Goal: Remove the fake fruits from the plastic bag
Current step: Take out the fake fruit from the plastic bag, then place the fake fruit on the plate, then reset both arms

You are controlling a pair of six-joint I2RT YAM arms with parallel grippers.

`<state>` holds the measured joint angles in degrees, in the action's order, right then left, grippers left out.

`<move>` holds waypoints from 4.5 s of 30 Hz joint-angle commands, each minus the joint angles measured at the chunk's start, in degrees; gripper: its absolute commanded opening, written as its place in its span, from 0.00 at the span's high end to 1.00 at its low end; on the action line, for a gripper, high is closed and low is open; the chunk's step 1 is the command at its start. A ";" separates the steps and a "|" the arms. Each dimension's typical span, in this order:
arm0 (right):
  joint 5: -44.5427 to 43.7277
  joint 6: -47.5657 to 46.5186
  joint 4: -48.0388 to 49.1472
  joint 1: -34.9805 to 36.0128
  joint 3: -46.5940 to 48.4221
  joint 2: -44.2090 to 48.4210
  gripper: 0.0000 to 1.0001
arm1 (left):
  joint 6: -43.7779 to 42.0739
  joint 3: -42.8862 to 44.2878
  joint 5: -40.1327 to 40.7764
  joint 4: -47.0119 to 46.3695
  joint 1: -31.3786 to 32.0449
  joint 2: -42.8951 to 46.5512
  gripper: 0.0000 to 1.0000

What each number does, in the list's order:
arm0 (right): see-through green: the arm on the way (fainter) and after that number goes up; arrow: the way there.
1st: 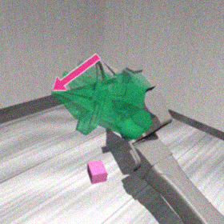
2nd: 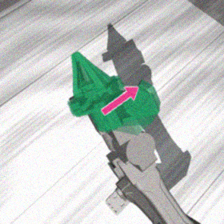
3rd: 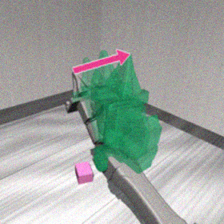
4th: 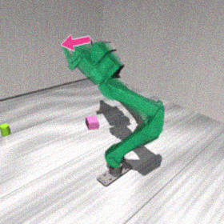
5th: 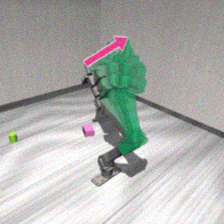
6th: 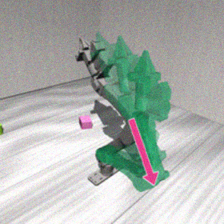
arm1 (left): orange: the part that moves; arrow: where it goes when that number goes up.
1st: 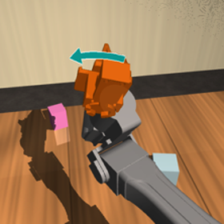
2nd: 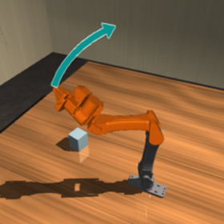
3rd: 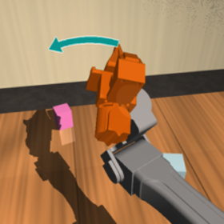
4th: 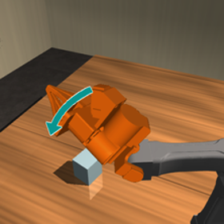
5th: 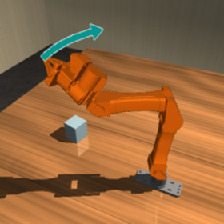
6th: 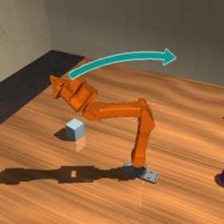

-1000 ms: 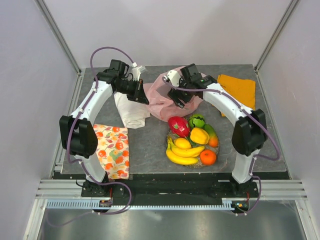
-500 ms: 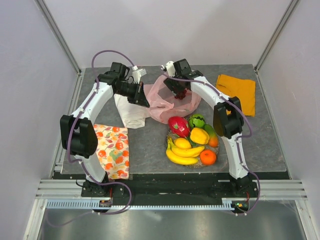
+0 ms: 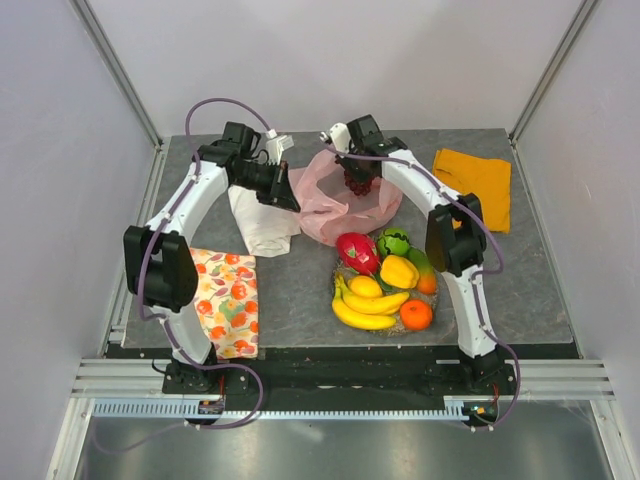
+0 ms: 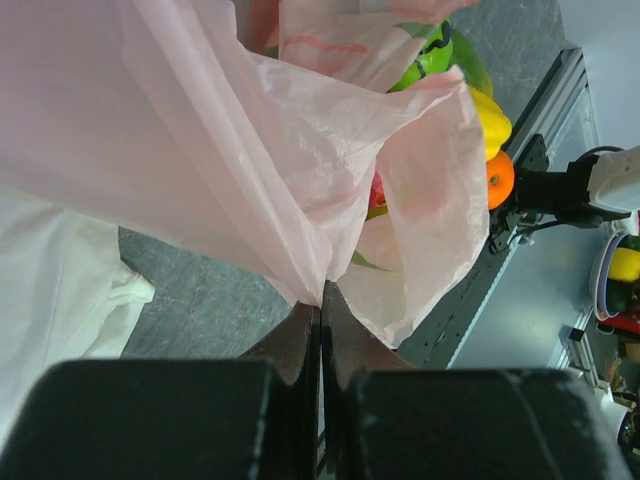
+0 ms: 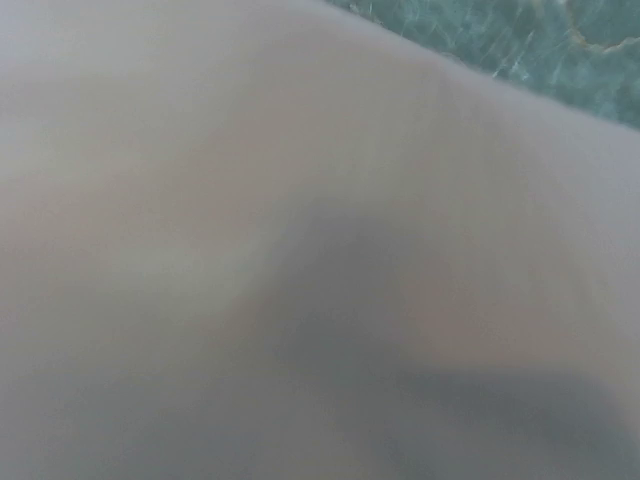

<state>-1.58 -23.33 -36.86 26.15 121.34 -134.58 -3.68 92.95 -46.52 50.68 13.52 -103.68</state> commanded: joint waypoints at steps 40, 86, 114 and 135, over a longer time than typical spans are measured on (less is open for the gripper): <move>31.73 -0.84 -20.53 5.83 -23.41 58.21 1.00 | -1.94 12.88 8.46 -0.84 -0.07 -2.50 0.83; 30.51 5.84 -13.94 2.33 -47.95 54.25 0.84 | -3.44 7.42 8.38 -0.40 0.28 -0.47 0.83; 15.39 6.10 -12.19 -2.68 -30.37 52.32 0.02 | -3.08 11.20 7.06 -0.75 0.72 -2.93 0.78; -45.62 18.50 12.53 -7.61 -45.05 55.64 0.02 | -16.00 5.33 24.29 3.82 -1.65 16.04 0.01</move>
<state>-40.51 -6.63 -26.96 18.96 77.78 -84.88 -14.74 103.24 -25.98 52.73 13.26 -94.61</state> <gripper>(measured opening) 0.982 0.991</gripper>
